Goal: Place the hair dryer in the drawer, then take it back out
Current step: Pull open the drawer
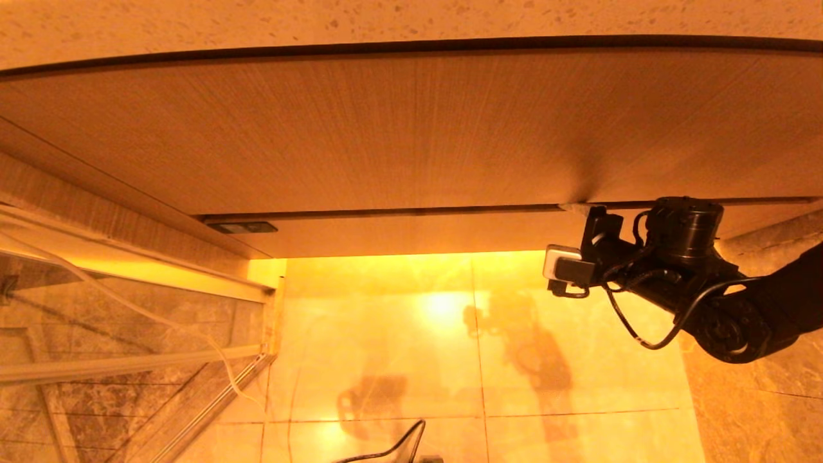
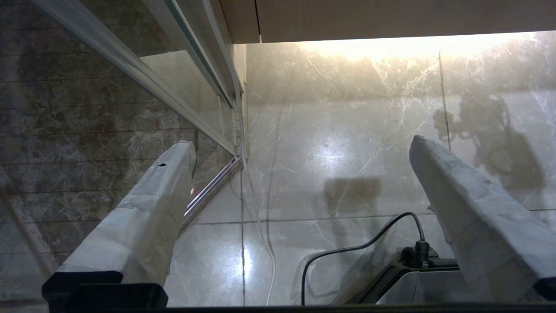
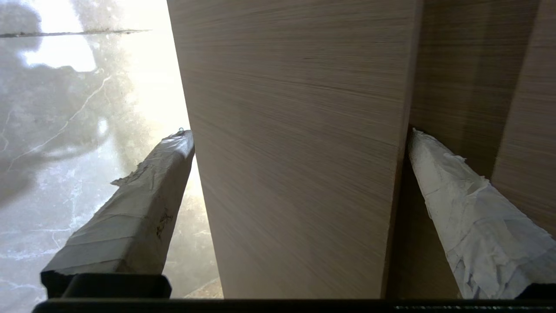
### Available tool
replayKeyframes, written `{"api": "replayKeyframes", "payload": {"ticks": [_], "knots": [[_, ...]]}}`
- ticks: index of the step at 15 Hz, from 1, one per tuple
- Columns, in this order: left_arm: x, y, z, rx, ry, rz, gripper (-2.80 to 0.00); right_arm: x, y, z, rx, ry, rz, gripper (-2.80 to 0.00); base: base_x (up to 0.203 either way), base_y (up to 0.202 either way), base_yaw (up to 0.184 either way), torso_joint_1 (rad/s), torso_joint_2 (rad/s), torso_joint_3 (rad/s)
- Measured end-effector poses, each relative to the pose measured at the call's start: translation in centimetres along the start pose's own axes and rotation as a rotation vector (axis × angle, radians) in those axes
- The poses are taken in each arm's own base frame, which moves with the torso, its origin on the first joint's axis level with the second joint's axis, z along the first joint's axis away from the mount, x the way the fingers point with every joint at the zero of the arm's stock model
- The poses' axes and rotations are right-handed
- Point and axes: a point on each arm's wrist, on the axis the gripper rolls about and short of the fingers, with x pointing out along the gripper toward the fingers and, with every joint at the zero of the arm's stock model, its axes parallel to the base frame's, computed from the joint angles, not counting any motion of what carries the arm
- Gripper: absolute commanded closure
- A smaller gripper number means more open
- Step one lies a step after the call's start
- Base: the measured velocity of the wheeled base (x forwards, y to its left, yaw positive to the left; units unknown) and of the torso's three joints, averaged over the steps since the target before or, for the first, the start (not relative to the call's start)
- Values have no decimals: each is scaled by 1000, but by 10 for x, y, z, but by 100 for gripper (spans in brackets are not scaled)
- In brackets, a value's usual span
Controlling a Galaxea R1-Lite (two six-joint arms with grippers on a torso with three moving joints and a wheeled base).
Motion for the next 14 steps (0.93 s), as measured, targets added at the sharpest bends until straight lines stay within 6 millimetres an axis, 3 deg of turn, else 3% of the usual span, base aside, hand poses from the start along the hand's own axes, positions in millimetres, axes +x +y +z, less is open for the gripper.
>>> {"api": "replayKeyframes", "payload": {"ticks": [8,14], "knots": [[0,0,0,0,0,0,-280,0,14,-2,4,43,112,-280,0,0,0,0,0,0],[0,0,0,0,0,0,-280,-7,24,-2,-9,194,255,-280,0,0,0,0,0,0]]}}
